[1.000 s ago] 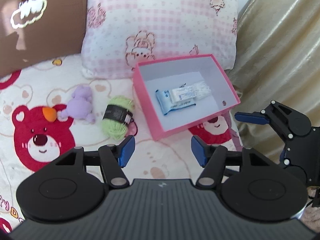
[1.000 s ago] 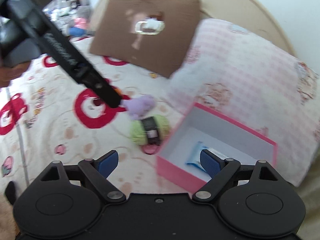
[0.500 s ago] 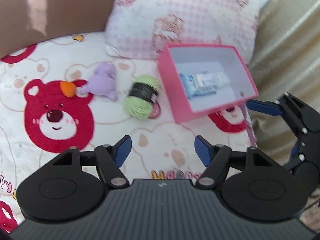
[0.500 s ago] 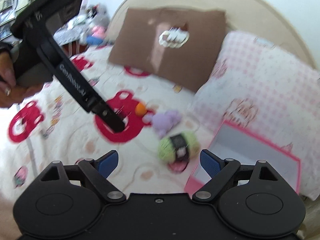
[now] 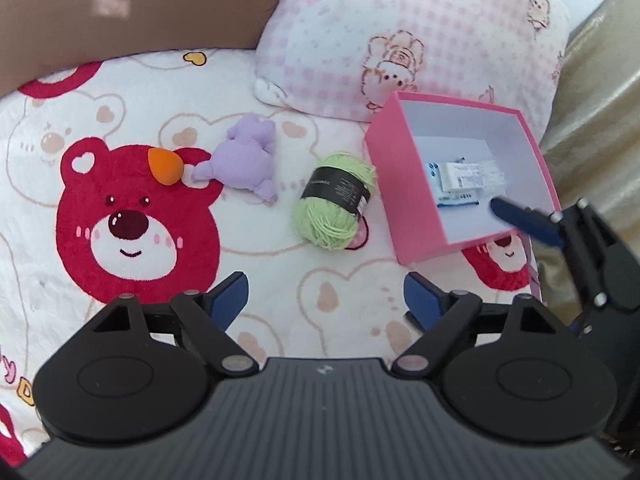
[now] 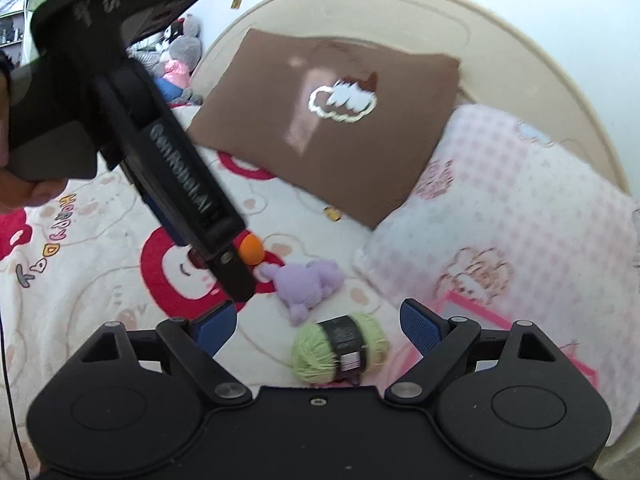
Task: Organize objects
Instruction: 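Move the left tool to the green yarn ball and straddle it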
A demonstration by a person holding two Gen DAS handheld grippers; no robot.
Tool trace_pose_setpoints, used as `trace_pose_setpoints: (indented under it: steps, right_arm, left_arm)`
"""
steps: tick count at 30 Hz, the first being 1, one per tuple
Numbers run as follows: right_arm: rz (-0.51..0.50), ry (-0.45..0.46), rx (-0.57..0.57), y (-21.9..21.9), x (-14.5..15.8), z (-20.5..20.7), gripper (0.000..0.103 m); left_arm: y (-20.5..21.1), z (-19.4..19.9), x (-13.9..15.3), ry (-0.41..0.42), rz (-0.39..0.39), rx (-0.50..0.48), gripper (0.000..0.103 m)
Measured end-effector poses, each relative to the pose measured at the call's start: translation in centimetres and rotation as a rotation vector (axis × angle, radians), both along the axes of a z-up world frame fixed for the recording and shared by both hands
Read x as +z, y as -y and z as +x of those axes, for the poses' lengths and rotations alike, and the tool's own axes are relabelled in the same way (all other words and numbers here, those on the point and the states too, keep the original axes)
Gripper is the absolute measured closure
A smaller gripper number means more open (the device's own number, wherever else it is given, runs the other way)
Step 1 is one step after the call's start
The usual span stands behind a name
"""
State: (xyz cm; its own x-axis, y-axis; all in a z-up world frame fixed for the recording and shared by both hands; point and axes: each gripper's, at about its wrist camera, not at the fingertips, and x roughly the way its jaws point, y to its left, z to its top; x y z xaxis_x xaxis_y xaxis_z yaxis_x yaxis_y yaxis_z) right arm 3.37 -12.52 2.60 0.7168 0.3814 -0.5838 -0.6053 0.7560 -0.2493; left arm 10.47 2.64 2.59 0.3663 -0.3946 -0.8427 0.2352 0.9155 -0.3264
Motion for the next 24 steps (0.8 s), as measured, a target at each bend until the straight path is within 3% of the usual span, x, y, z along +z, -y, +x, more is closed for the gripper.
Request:
trace_pose_setpoints:
  steps: [3, 7, 10, 18, 24]
  right_arm:
    - [0.002, -0.023, -0.009, -0.8, -1.4, 1.0, 0.012]
    - [-0.011, -0.007, 0.014, -1.6, -2.2, 2.0, 0.012]
    - [0.001, -0.006, 0.018, -1.7, -2.2, 3.0, 0.012]
    - [0.103, -0.131, -0.182, -2.0, -6.1, 5.3, 0.012]
    - [0.118, -0.096, -0.262, -2.0, -8.9, 6.0, 0.012]
  left_arm:
    - [-0.8, 0.7, -1.2, 0.012, -0.017, 0.034, 0.005]
    - [-1.7, 2.0, -2.7, 0.038, -0.033, 0.067, 0.005]
    - [-1.8, 2.8, -3.4, 0.070, -0.051, 0.039, 0.002]
    - [-0.4, 3.8, -5.0, 0.141, -0.061, -0.070, 0.002]
    - [0.5, 5.3, -6.4, 0.174, -0.078, -0.091, 0.002]
